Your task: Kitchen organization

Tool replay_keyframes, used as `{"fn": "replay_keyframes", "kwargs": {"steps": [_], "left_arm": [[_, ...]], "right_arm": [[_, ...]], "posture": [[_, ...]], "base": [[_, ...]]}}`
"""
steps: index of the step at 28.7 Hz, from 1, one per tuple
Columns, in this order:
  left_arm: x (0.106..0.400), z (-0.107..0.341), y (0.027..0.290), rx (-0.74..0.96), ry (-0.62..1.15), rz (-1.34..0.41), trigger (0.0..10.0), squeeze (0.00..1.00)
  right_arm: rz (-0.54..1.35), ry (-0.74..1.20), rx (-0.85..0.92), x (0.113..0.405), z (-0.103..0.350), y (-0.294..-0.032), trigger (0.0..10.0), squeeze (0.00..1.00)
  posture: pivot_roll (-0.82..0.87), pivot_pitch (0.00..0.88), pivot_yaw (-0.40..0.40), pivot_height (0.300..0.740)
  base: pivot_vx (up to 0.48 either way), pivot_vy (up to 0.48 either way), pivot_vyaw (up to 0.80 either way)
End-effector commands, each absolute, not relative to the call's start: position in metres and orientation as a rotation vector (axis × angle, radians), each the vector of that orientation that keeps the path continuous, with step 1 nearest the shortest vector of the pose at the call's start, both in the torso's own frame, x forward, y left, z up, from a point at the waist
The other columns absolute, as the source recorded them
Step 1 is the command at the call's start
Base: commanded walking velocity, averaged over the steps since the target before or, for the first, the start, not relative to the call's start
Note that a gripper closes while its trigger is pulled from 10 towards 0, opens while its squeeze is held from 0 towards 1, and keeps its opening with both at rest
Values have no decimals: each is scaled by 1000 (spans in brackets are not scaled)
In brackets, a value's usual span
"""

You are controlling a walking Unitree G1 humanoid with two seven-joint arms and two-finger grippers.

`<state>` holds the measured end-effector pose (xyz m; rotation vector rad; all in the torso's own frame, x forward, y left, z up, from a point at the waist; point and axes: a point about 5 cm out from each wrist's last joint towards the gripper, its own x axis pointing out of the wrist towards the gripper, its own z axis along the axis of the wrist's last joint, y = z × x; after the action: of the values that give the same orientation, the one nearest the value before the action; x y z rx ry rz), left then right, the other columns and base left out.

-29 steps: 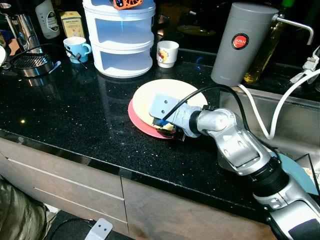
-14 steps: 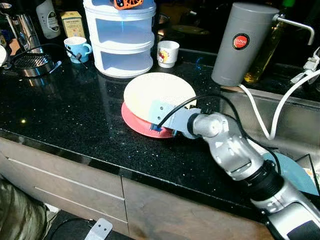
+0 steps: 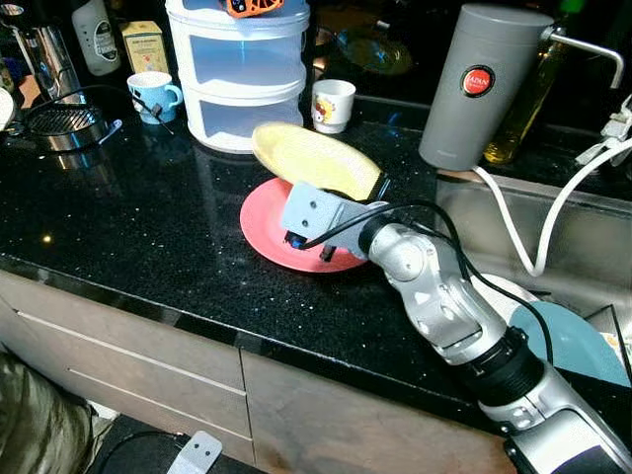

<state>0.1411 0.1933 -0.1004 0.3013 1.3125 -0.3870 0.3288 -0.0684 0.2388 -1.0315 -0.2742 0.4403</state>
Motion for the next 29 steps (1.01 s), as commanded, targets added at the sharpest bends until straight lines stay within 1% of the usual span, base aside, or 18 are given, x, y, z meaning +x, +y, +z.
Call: {"fn": "replay_keyframes", "kwargs": {"steps": [1, 5, 6, 8, 10, 13, 16, 18, 20, 24, 29], "left_arm": [[135, -103, 189, 289, 1330, -409, 10000, 0], [135, -103, 189, 290, 1331, -410, 10000, 0], [135, -103, 189, 291, 1331, -410, 10000, 0], [135, -103, 189, 291, 1331, -410, 10000, 0], [135, -103, 189, 291, 1331, -410, 10000, 0], [135, -103, 190, 294, 1331, -412, 10000, 0], [136, -103, 190, 296, 1331, -414, 10000, 0], [136, -103, 190, 296, 1331, -414, 10000, 0], [136, -102, 190, 299, 1330, -415, 10000, 0], [137, -102, 191, 300, 1329, -415, 10000, 0], [137, -102, 190, 298, 1327, -415, 10000, 0]], "right_arm": [[351, -345, -1016, 333, 249, -76, 0, 0], [291, -406, -992, 333, 260, -79, 0, 0], [195, -468, -967, 334, 276, -89, 0, 0], [110, -513, -954, 333, 288, -101, 0, 0], [83, -527, -953, 333, 292, -105, 0, 0], [-3, -580, -955, 326, 303, -123, 0, 0], [-45, -623, -977, 319, 306, -131, 0, 0], [-45, -623, -977, 319, 306, -131, 0, 0], [-64, -652, -991, 311, 304, -133, 0, 0], [-79, -637, -989, 306, 298, -134, 0, 0], [-78, -562, -998, 297, 278, -145, 0, 0]], "posture": [[-20, 0, -47, 740], [-21, 0, -41, 740], [-23, 0, -39, 740], [-23, 0, -39, 740], [-23, 0, -39, 740], [-35, 0, -33, 740], [-43, 0, -29, 740], [-43, 0, -29, 740], [-48, 0, -25, 740], [-51, 0, -24, 740], [-58, 0, -26, 740]], "base": [[0, 0, 0], [0, 0, 0], [0, 0, 0], [0, 0, 0], [0, 0, 0], [0, 0, 0], [0, 0, 0], [0, 0, 0], [0, 0, 0], [0, 0, -661], [0, 0, -800]]}}
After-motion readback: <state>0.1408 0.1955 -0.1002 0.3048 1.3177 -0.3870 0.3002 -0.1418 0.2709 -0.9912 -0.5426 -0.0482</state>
